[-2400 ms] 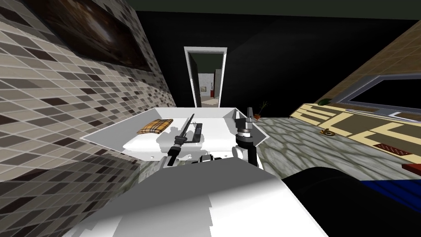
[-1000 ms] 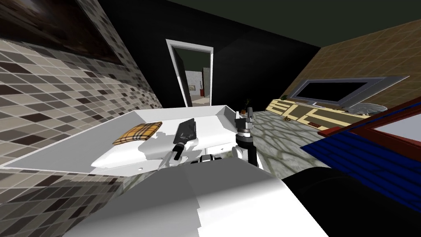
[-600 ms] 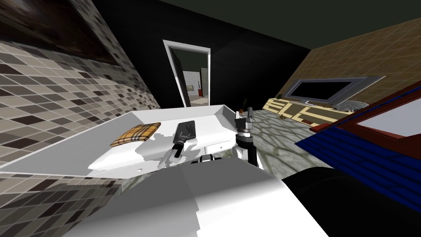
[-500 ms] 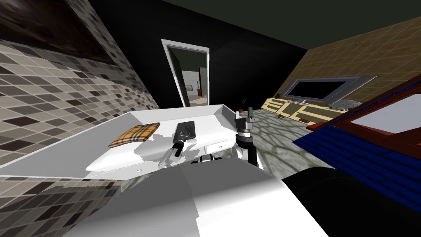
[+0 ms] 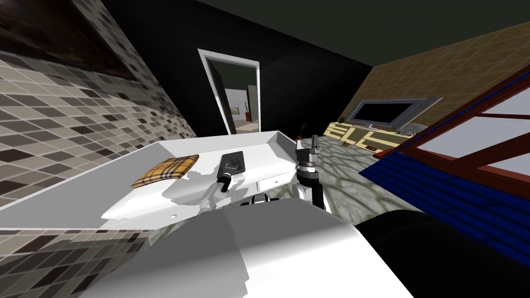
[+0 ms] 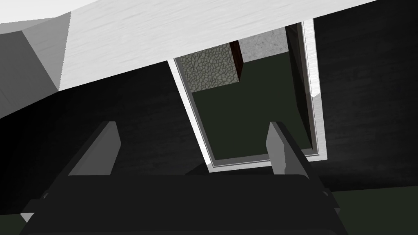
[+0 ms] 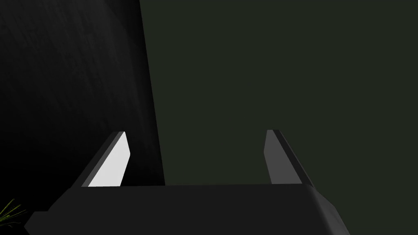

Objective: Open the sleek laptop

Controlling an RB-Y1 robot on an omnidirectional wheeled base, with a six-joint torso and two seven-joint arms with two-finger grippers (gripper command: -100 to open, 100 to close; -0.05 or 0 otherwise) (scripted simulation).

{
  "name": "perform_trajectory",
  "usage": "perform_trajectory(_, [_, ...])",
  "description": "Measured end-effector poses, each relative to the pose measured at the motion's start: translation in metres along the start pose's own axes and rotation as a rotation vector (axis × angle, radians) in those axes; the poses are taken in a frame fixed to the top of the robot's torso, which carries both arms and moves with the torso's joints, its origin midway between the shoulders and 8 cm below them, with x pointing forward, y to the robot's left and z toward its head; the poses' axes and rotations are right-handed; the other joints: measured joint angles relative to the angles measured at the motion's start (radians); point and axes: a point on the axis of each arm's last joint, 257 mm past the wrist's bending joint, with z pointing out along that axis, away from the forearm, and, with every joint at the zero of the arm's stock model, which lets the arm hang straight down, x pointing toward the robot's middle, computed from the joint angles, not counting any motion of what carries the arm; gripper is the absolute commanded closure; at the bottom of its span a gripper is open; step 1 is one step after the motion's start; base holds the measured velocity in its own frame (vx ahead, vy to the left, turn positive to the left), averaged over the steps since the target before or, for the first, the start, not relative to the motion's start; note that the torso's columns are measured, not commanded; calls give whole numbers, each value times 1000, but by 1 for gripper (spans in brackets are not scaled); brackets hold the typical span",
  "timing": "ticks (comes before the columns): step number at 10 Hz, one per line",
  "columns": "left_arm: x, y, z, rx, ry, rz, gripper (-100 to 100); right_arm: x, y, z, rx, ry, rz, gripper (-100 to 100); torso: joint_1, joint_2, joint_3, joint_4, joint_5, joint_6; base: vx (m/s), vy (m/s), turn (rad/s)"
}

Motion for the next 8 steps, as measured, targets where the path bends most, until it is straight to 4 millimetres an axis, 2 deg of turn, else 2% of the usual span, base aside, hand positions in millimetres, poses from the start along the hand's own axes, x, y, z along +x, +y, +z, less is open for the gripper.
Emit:
perform_trajectory(2, [-7,8,5,-20,4,-2,-100,0,0,0,0,0,0,0,0,0,0,0,0,0,-35,10,-64])
perform_trajectory(3, [-7,9,5,-25,7,-4,0,0,0,0,0,0,0,0,0,-1,0,0,0,-1,0,0,0])
perform_trajectory(8, [-7,9,5,-24,6,-4,0,0,0,0,0,0,0,0,0,1,1,0,0,0,0,0,0])
